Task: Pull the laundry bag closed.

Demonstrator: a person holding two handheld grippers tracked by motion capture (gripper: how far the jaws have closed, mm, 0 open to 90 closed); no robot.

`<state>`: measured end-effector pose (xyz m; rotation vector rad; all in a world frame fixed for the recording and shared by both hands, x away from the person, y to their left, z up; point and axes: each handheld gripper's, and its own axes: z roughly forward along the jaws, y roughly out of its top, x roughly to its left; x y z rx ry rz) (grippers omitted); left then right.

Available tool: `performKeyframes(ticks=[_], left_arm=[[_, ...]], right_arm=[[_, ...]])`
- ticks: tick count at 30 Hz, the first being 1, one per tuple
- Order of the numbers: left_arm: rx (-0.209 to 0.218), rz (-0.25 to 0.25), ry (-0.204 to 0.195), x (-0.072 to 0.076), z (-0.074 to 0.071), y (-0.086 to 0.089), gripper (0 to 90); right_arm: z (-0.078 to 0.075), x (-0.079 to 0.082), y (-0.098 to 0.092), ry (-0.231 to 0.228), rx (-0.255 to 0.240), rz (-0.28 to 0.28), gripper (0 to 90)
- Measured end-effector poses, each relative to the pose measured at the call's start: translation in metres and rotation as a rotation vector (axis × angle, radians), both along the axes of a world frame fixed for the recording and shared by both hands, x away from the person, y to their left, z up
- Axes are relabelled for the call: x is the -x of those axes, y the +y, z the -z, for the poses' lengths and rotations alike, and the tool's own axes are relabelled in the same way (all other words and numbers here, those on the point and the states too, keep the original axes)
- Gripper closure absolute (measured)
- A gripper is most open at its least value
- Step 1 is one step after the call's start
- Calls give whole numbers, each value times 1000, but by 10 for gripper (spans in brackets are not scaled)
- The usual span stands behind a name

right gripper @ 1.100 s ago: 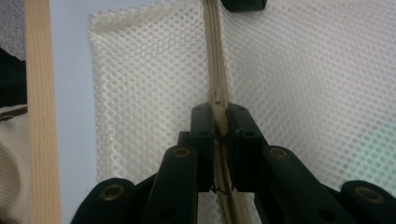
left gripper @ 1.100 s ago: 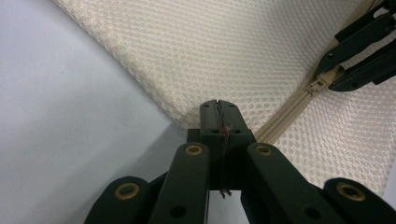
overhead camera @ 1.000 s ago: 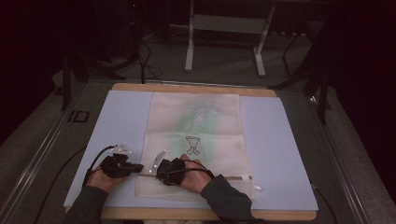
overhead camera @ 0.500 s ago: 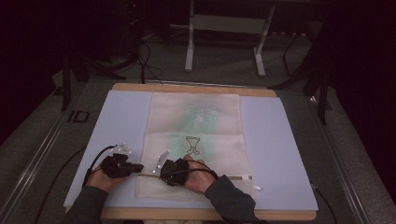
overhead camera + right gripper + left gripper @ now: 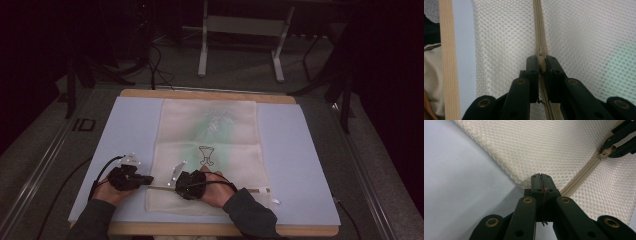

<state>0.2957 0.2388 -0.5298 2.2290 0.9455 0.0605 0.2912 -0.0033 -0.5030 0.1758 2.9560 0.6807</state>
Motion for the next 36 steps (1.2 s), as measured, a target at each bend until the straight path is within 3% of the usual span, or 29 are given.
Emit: performKeyframes(ticks=[36], left_arm=[[3,3,3,0,0,1,900]], right_arm=[[-3,1,-22,2,32,7,822]])
